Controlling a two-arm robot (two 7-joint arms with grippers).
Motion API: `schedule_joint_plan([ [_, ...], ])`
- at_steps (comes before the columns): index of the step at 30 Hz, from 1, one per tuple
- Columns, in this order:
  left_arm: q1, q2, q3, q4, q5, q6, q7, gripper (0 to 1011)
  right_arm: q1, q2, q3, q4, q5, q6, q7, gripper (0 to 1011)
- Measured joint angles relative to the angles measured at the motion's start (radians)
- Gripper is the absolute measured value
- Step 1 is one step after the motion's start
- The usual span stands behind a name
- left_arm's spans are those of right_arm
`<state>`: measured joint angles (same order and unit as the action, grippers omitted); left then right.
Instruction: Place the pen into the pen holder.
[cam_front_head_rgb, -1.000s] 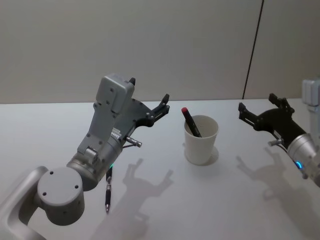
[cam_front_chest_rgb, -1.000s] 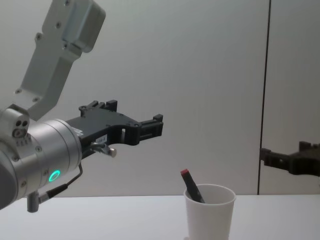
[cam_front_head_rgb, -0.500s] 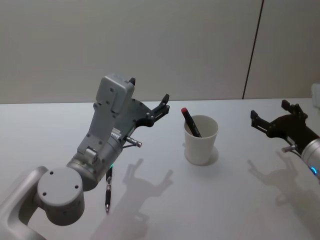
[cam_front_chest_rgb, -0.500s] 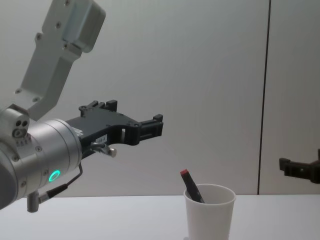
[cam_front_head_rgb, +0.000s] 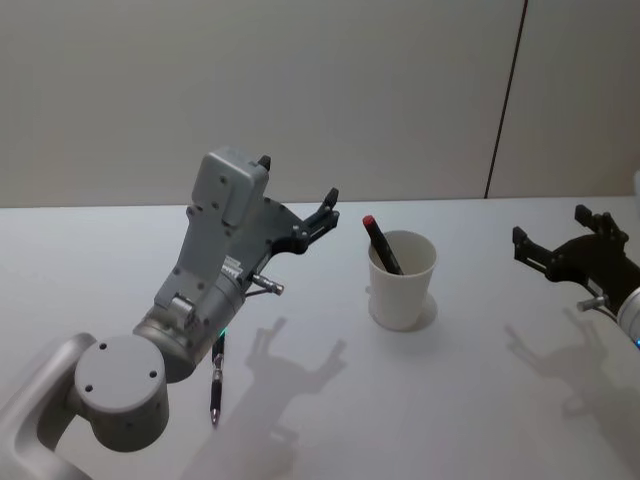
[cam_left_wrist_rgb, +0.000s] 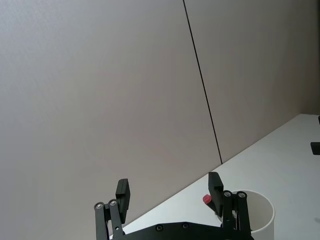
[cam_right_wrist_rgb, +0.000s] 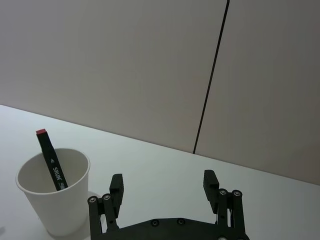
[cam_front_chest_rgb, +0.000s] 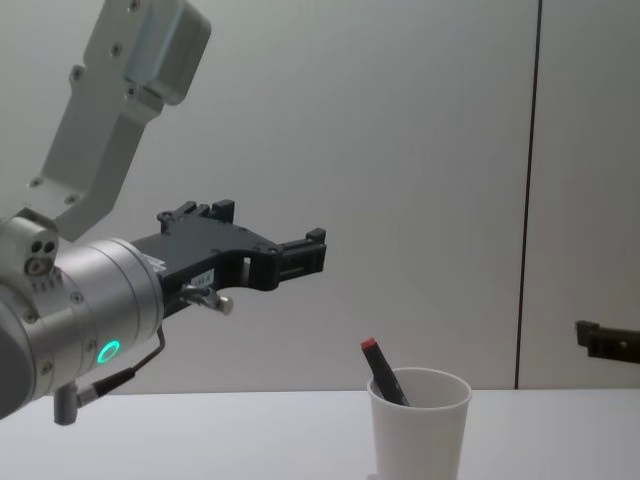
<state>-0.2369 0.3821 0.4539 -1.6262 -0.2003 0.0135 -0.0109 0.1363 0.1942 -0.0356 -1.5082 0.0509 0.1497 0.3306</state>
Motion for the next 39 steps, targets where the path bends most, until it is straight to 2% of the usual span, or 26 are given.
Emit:
schedule_joint_plan([
  [7, 0.006, 0.001, -0.001, -0.007, 0.005, 0.004, 0.009, 1000, -0.006, 0.004, 0.002, -0.009, 0.000, 0.005, 0.001, 1002],
  [16, 0.028, 0.005, -0.003, -0.032, -0.004, 0.034, 0.055, 1000, -0.010, 0.007, 0.004, -0.015, 0.000, 0.009, 0.002, 1002],
  [26, 0.063, 0.011, -0.007, -0.059, -0.061, 0.086, 0.107, 1000, -0.012, 0.009, 0.005, -0.018, 0.000, 0.011, 0.003, 1002],
  [39, 0.106, 0.018, -0.015, -0.083, -0.174, 0.197, 0.152, 1000, -0.013, 0.010, 0.006, -0.020, 0.000, 0.012, 0.003, 1002],
])
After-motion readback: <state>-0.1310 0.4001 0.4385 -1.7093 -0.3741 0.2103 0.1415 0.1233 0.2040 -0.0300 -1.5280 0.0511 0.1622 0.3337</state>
